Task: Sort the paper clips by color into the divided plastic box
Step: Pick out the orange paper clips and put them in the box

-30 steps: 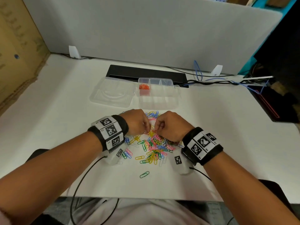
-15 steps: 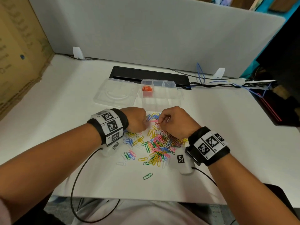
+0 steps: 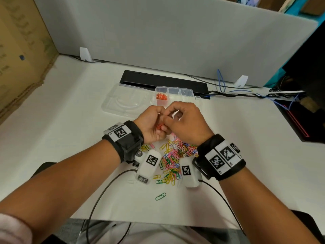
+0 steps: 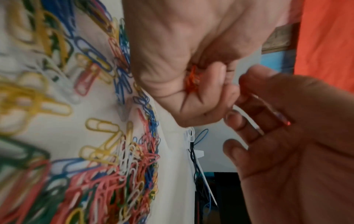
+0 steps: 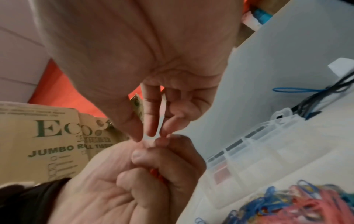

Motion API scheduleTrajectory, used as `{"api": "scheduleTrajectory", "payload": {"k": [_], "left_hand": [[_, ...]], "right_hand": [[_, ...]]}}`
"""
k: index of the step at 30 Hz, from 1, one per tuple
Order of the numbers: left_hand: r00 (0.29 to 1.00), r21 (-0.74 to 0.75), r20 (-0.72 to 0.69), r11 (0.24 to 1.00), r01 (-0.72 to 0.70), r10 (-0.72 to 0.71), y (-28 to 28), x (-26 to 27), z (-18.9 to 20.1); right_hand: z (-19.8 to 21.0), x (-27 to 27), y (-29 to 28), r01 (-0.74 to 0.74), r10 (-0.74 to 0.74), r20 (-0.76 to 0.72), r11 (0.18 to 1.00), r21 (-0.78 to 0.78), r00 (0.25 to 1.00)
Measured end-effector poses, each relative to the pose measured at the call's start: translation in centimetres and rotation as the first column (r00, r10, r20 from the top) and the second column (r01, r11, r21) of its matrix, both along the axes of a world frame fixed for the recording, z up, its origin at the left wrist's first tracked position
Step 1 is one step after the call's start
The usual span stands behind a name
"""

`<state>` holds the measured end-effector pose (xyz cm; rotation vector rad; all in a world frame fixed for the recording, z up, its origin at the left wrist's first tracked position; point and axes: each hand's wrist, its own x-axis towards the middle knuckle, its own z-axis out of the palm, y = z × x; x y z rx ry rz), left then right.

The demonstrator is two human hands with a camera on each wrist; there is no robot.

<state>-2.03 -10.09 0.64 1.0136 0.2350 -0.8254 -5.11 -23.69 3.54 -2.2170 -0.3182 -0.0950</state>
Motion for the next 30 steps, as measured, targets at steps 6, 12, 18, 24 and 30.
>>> {"api": "scheduleTrajectory", "payload": {"k": [6,12,18,24,30], "left_hand": [[0.985,0.308,0.163,0.952,-0.003,-0.05,0.3,4.3,2.2],[0.918,0.205,0.298,0.921,-0.33,0.263,-0.8,9.7,4.9],[0.846,0.196,0.303,0.84,-0.506,0.439,-3.3,12.2,4.5],[0.821,0.206,0.306,0.809,-0.551,0.481,-4.3,13.6,2.9],[0.813,0.28,0.353,0.777,-0.564,0.463,-4.6,13.3,2.1]], "right_hand": [[-2.3,2.4,-6.0,0.092,-0.153,-0.082,0.859,-0.504,0.985],[-3.5,2.5,-8.9,0.007,-0.1,-0.25,0.938,-0.348,0.963],[-4.9,1.3,-9.4,-0.044,-0.018,-0.247,0.969,-0.244,0.969],[-5.6,0.5,-11.0,-0.053,0.015,-0.258,0.989,-0.139,0.966],[-5.4,0.8,-11.6,-0.046,0.006,-0.26,0.988,-0.147,0.966]]}}
